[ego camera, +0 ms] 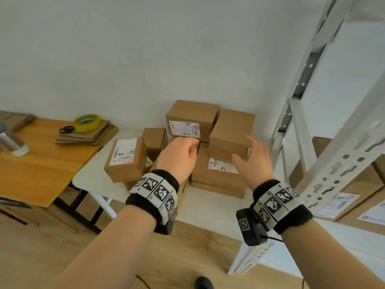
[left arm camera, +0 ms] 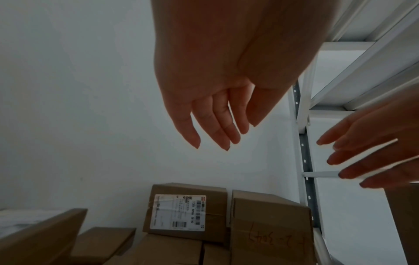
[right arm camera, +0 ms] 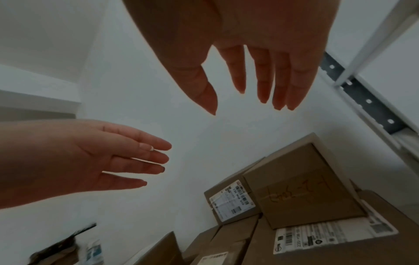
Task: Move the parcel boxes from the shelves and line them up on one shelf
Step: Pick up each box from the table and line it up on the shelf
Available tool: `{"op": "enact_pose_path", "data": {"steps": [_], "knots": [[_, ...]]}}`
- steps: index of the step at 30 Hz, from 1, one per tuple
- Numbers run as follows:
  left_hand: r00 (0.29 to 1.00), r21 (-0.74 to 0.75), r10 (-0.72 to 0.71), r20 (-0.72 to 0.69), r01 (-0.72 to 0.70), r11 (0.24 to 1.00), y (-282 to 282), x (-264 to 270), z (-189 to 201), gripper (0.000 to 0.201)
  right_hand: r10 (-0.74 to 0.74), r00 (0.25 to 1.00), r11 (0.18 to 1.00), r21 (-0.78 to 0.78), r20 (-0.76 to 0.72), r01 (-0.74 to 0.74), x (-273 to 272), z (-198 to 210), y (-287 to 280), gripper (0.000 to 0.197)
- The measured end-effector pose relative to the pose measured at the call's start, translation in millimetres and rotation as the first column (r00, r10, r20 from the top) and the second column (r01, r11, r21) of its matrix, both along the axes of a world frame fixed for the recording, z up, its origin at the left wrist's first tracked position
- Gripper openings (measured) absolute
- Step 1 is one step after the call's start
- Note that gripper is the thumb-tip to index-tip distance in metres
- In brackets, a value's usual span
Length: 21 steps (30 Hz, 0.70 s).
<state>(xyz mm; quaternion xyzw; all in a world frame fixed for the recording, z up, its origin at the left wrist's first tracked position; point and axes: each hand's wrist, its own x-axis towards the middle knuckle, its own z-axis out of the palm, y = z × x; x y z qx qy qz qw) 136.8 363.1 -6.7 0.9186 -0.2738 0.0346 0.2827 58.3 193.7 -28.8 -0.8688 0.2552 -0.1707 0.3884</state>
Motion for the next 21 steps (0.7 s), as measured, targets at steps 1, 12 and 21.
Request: {"op": "enact_pose_path", "data": {"steps": [1,12,21], "knots": [[0.999,-0.004,-0.008,-0.033,0.008,1.0,-7.3,10.2,-1.5,0.034,-0.027,1.0,0.999,0.041,-0.01,0.027,9.5,-1.9,-4.3,0.066],[0.896,0.163,0.004,-0.444,0.077,0.984,-96.5,120.5,-48.4,0.05,-0.195,0.976,0.932,0.294,-0.094,0.214,99.3,-57.2,-56.7,0.054],[0.906,-0.028,-0.169,-0.389,0.172,0.985,-102.1,111.0,-57.9,0.04,-0.378,0.925,0.854,0.37,-0.041,0.365,97.7,-73.8,-65.3,0.032]]}}
